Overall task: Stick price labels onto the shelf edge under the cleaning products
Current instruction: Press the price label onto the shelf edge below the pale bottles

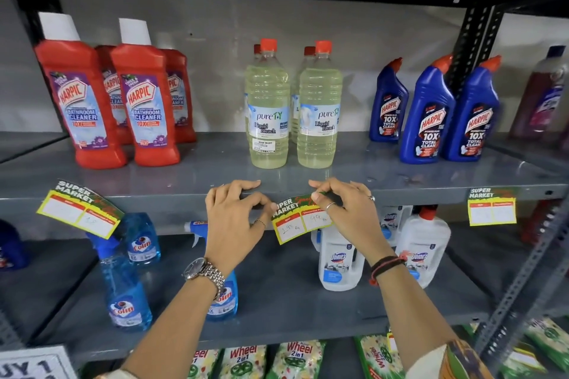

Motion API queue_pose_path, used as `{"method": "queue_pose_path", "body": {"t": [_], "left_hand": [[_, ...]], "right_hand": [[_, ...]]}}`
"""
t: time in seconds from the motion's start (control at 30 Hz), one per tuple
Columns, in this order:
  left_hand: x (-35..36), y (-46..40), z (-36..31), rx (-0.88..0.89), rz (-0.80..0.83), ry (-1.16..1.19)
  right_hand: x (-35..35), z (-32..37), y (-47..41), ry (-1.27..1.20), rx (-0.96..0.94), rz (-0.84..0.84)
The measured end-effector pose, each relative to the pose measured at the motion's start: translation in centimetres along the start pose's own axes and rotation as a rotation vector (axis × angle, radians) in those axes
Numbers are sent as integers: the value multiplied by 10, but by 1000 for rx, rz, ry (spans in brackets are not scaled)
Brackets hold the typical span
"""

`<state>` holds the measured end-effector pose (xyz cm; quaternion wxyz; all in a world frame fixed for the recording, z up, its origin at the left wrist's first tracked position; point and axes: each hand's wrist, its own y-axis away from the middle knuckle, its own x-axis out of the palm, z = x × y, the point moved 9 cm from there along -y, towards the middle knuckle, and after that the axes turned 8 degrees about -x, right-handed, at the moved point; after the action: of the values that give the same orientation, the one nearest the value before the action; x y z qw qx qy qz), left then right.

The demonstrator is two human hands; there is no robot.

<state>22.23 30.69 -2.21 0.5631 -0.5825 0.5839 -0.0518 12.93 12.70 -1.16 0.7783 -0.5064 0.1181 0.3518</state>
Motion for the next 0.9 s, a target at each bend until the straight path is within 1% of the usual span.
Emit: {"method": "queue_pose_path", "body": {"t": [0.1, 0.17, 0.3, 0.47, 0.67, 0.9], "left_hand": [[-4, -5, 0, -46, 8, 57], [-6, -6, -1, -68, 10, 85], [-7, -1, -2, -45, 13, 77], [-5, 3, -5, 28, 37, 16], [-7, -3, -5, -59, -41, -14], [-5, -6, -6, -128, -88, -1]], "right_hand": [[2, -6, -3, -118, 26, 24], [2, -5, -3, -147, 47, 37], [-4, 0, 1, -49, -7, 40], [3, -5, 5, 40, -63, 147], [-2, -4, 2, 18, -46, 47], [-3, -5, 0, 36, -50, 11]]}}
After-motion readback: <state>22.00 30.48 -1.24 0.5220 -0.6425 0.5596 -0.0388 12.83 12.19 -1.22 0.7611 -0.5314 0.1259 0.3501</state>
